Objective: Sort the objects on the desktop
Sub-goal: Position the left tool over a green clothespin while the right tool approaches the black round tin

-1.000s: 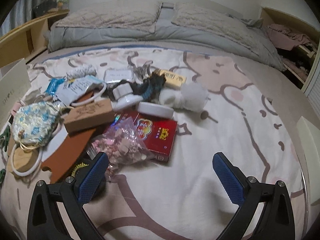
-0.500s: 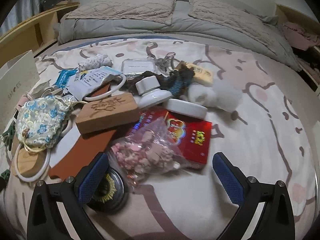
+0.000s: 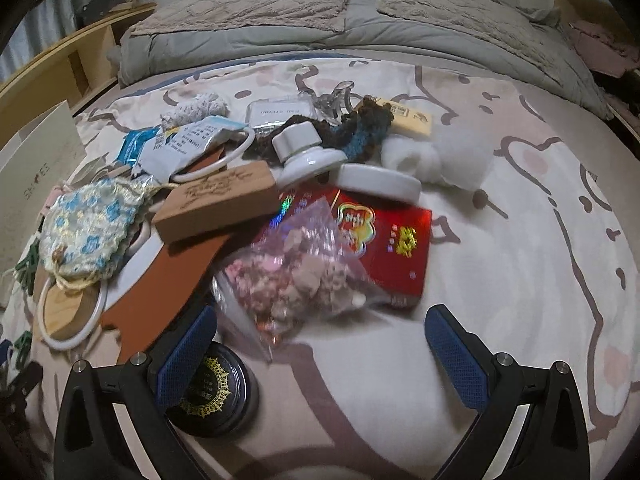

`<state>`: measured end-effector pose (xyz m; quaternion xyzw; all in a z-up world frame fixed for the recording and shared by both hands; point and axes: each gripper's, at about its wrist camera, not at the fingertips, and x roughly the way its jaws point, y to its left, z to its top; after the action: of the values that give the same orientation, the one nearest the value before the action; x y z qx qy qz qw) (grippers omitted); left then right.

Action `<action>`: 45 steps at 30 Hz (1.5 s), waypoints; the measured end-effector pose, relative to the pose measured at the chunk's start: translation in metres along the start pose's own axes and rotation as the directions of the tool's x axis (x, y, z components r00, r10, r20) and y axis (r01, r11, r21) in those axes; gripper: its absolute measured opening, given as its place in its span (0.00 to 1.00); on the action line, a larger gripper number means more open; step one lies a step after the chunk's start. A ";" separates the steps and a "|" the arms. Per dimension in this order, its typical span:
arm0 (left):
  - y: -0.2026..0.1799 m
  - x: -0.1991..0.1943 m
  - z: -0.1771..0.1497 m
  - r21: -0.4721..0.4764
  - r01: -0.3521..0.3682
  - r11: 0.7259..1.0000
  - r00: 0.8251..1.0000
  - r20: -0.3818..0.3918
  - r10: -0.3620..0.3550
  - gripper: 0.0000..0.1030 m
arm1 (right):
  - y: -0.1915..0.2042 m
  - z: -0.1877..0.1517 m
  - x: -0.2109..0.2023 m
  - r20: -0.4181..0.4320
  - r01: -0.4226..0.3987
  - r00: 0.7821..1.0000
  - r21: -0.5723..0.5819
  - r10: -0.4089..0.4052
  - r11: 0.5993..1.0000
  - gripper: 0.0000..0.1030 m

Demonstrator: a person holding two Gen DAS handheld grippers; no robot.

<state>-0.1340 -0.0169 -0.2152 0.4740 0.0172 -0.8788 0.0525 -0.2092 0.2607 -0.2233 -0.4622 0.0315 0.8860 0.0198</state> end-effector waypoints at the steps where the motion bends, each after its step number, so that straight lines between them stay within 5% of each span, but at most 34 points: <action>1: 0.000 0.000 0.000 0.001 0.000 1.000 1.000 0.001 0.000 1.00 | 0.000 -0.002 -0.002 0.000 0.000 1.000 -0.001 0.000 1.000 1.00; 17: 0.008 -0.005 0.005 -0.017 0.034 0.999 0.999 0.000 -0.034 1.00 | 0.002 -0.025 -0.022 -0.025 -0.007 1.000 -0.003 0.007 1.000 1.00; 26: 0.007 -0.013 0.025 -0.043 0.191 0.981 0.982 0.013 -0.191 1.00 | 0.008 -0.036 -0.055 0.056 -0.084 0.995 0.000 0.084 0.996 1.00; 32: -0.001 -0.006 0.020 -0.031 0.229 0.973 0.972 -0.036 -0.230 1.00 | 0.024 -0.042 -0.056 0.042 -0.082 0.996 -0.042 0.084 0.996 1.00; 41: -0.014 -0.023 0.011 -0.023 0.433 0.901 0.897 -0.093 -0.433 1.00 | 0.029 -0.051 -0.049 -0.004 -0.083 0.997 -0.061 0.083 0.995 1.00; 45: -0.012 -0.027 0.012 -0.037 0.428 0.903 0.900 -0.074 -0.429 1.00 | 0.026 -0.053 -0.045 -0.026 -0.069 0.997 -0.034 0.068 0.997 1.00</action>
<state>-0.1309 -0.0042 -0.1864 0.4932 0.1320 -0.8487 -0.1379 -0.1416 0.2308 -0.2161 -0.4719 0.0322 0.8808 -0.0189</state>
